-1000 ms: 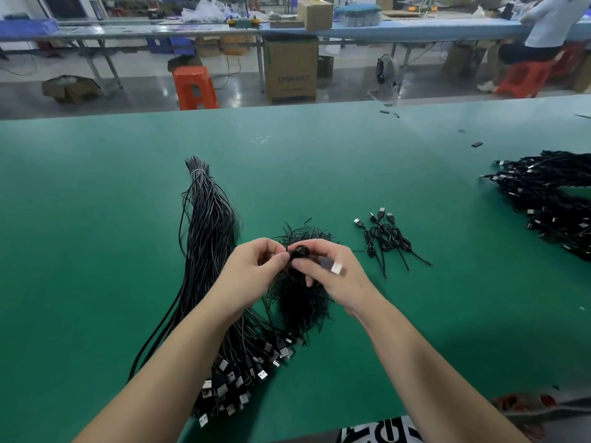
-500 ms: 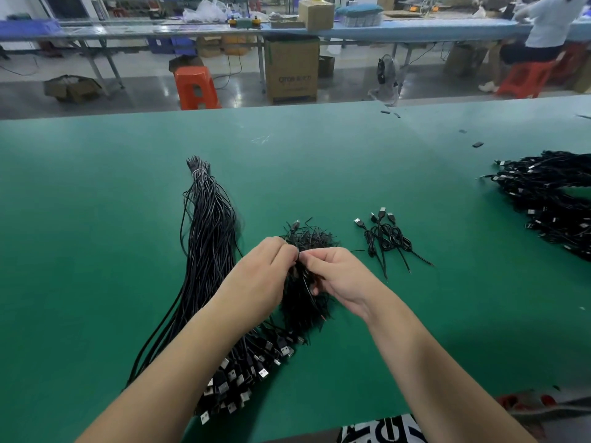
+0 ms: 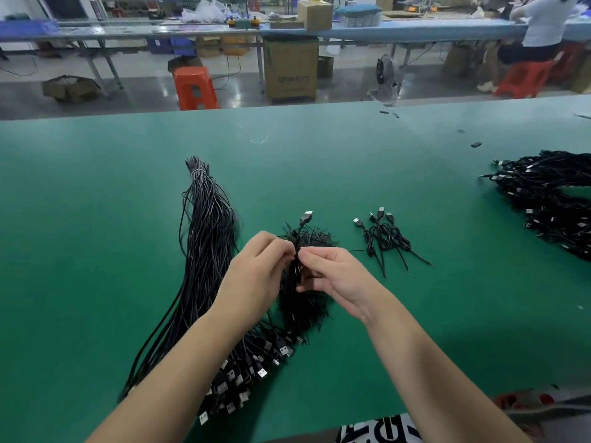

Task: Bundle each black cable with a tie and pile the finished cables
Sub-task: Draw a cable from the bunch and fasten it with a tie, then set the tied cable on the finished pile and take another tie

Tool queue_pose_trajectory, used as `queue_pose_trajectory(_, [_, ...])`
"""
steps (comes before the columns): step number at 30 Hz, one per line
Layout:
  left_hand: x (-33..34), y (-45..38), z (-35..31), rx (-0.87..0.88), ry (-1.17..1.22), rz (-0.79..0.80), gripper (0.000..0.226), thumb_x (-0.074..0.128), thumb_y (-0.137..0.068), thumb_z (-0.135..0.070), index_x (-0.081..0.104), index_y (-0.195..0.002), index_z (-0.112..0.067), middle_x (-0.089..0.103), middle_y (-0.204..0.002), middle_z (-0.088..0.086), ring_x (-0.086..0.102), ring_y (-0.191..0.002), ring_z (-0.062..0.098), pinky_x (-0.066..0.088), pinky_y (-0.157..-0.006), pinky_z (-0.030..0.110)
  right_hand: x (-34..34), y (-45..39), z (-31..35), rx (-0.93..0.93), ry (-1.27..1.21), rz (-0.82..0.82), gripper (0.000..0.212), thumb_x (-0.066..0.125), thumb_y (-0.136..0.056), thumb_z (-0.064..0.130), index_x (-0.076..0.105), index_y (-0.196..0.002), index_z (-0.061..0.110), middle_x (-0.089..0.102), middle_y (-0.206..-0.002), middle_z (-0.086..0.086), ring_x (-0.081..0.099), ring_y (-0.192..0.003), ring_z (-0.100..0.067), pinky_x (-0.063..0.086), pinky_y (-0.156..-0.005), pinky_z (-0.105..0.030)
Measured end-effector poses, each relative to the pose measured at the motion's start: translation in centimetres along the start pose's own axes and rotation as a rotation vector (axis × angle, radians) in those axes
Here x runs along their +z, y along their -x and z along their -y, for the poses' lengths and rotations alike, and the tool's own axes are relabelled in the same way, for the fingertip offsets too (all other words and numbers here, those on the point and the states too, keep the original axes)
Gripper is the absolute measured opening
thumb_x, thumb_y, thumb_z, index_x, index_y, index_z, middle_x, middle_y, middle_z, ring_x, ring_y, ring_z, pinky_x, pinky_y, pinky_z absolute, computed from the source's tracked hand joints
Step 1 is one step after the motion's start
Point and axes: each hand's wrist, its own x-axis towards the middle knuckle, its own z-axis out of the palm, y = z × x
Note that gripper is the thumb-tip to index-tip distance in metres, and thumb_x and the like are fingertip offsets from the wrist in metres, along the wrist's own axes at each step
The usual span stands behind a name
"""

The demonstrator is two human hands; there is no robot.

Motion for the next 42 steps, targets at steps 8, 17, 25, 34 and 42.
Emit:
queue_pose_trajectory(8, [1.2,0.2,2.2,-0.089,-0.072,0.009,0.015,0.065,-0.094,-0.025,0.067,-0.106,-0.016,0.056,-0.101,-0.006,0.048,-0.078,0.006,0.043,-0.072,0.019,-2.3,-0.4,-0.4,0.133,0.026,-0.207,0.014,0.071,-0.090,0.024,0.082,-0.094,0.015,0.076,-0.092,-0.003,0.068,-0.082,-0.015,0.055,-0.079,-0.032])
queue_pose_trajectory(17, [2.5,3.6,12.7,-0.651,-0.621,0.388,0.053,0.046,-0.100,-0.040,0.039,-0.148,-0.020,0.031,-0.156,0.014,0.024,-0.143,0.032,0.023,-0.115,0.051,-12.2,-2.6,2.3,0.254,1.033,-0.786,0.015,0.068,-0.091,0.035,0.078,-0.091,0.024,0.073,-0.089,0.000,0.061,-0.087,-0.021,0.045,-0.073,-0.028])
queue_pose_trajectory(25, [4.0,5.3,13.9,-0.745,-0.488,0.306,0.055,0.044,-0.098,-0.038,0.034,-0.150,-0.026,0.021,-0.162,0.011,0.016,-0.149,0.029,0.020,-0.118,0.054,-16.7,-6.5,0.9,0.407,1.238,-0.844,0.025,0.074,-0.088,0.036,0.075,-0.097,0.012,0.072,-0.095,-0.009,0.063,-0.086,-0.029,0.048,-0.071,-0.029])
queue_pose_trajectory(34, [4.3,5.6,14.0,-0.747,-0.498,0.268,0.054,0.047,-0.095,-0.037,0.037,-0.148,-0.026,0.025,-0.160,0.011,0.019,-0.147,0.029,0.023,-0.116,0.054,-17.2,-6.3,-0.9,0.322,1.450,-0.859,0.035,0.066,-0.095,0.044,0.067,-0.114,0.015,0.069,-0.107,-0.007,0.065,-0.097,-0.030,0.046,-0.070,-0.031])
queue_pose_trajectory(42, [4.1,5.6,13.9,-0.749,-0.485,0.259,0.055,0.048,-0.096,-0.039,0.038,-0.148,-0.026,0.025,-0.160,0.010,0.020,-0.148,0.028,0.023,-0.117,0.053,-8.3,-6.0,1.0,-0.121,1.298,-0.743,0.022,0.054,-0.101,0.029,0.071,-0.103,0.017,0.071,-0.096,0.001,0.063,-0.077,-0.016,0.043,-0.058,-0.022])
